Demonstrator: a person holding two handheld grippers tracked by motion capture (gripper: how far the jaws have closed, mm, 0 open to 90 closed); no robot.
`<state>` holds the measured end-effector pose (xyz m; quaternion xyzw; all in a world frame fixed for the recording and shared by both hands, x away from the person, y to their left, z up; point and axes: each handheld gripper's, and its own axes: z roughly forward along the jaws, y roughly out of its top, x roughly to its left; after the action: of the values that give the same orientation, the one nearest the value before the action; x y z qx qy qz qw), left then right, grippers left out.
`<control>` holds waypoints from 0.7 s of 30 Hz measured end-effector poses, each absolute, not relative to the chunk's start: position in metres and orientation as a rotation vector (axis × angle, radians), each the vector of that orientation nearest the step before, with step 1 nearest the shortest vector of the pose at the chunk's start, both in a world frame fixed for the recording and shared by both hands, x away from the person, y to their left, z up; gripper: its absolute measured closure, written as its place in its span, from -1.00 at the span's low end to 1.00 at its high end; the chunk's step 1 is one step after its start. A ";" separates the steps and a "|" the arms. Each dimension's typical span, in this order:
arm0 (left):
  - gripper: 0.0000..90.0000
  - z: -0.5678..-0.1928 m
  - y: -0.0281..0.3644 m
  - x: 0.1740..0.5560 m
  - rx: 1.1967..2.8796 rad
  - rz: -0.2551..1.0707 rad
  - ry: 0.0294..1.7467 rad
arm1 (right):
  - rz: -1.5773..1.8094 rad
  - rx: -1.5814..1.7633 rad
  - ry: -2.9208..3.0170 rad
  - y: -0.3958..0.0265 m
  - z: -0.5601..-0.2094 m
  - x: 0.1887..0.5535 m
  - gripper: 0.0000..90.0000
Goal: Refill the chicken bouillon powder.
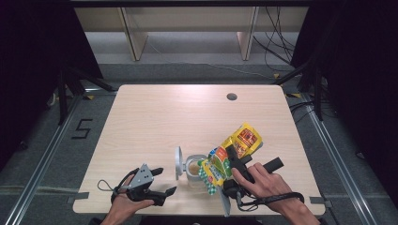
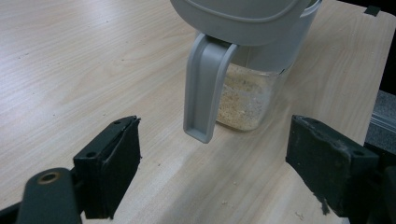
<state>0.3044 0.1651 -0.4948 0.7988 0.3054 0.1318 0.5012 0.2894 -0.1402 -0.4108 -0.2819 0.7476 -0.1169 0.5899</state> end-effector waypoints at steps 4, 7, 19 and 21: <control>-0.62 -0.494 0.167 0.305 1.972 0.350 0.724 | -0.278 -0.658 1.741 -0.140 -0.410 0.290 0.13; -0.62 -0.495 0.165 0.304 1.929 0.326 0.735 | -0.275 -0.641 1.763 -0.141 -0.410 0.290 0.13; -0.62 -0.495 0.165 0.304 1.931 0.319 0.739 | -0.275 -0.648 1.757 -0.142 -0.410 0.289 0.13; -0.62 -0.494 0.167 0.305 1.955 0.342 0.732 | -0.272 -0.647 1.760 -0.142 -0.410 0.289 0.13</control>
<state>0.3050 0.1667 -0.4944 0.8051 0.3016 0.1407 0.4910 0.2890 -0.1420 -0.4098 -0.2773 0.7541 -0.1167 0.5838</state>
